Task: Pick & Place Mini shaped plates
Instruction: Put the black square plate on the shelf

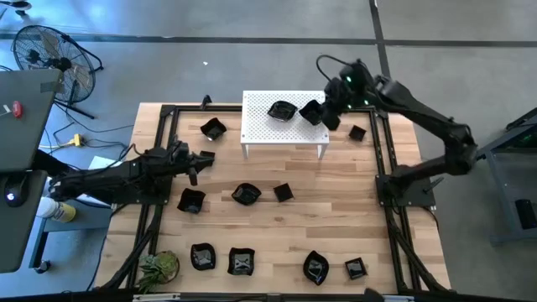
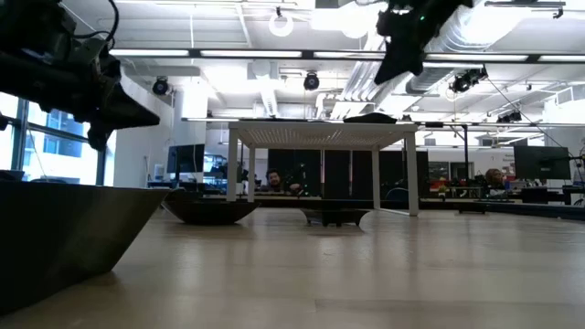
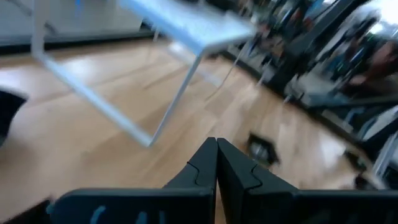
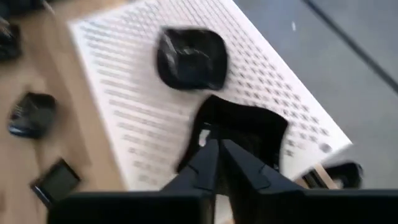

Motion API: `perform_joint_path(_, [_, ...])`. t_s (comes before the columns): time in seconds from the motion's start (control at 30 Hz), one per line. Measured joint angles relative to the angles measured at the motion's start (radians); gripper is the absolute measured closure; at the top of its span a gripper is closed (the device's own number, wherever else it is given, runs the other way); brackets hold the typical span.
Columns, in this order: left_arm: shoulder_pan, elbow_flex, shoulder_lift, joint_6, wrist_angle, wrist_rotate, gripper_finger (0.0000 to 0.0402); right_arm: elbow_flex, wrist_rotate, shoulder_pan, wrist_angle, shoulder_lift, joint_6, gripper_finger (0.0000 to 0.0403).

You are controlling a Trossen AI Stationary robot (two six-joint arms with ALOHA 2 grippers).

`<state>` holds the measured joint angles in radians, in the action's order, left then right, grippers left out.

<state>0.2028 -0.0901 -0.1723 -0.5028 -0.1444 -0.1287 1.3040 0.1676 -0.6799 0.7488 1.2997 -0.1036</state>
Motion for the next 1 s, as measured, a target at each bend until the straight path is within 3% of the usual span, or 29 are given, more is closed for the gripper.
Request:
perform_joint_path(0.13, [0.000, -0.087, -0.042, 0.009, -0.135, 0.016, 0.0401, -0.186, -0.014, 0.088, -0.204, -0.140, 0.142, 0.0389])
perform_joint_path(0.27, [0.000, -0.174, -0.126, -0.022, -0.255, 0.012, 0.0401, -0.338, -0.115, 0.210, -0.357, -0.254, 0.244, 0.0397])
perform_joint_path(0.43, [0.000, -0.298, -0.302, -0.223, -0.439, -0.094, 0.0401, -0.436, -0.266, 0.329, -0.416, -0.338, 0.344, 0.0396])
perform_joint_path(0.6, [0.021, -0.414, -0.512, -0.445, -0.643, -0.160, 0.0401, -0.452, -0.284, 0.374, -0.418, -0.359, 0.366, 0.0400])
perform_joint_path(0.8, [0.194, -0.452, -0.685, -0.437, -0.647, -0.013, 0.0385, -0.452, -0.275, 0.374, -0.426, -0.358, 0.348, 0.0396])
perform_joint_path(1.0, [0.414, -0.453, -0.777, -0.305, -0.598, 0.066, 0.0304, -0.452, -0.263, 0.373, -0.425, -0.358, 0.339, 0.0401])
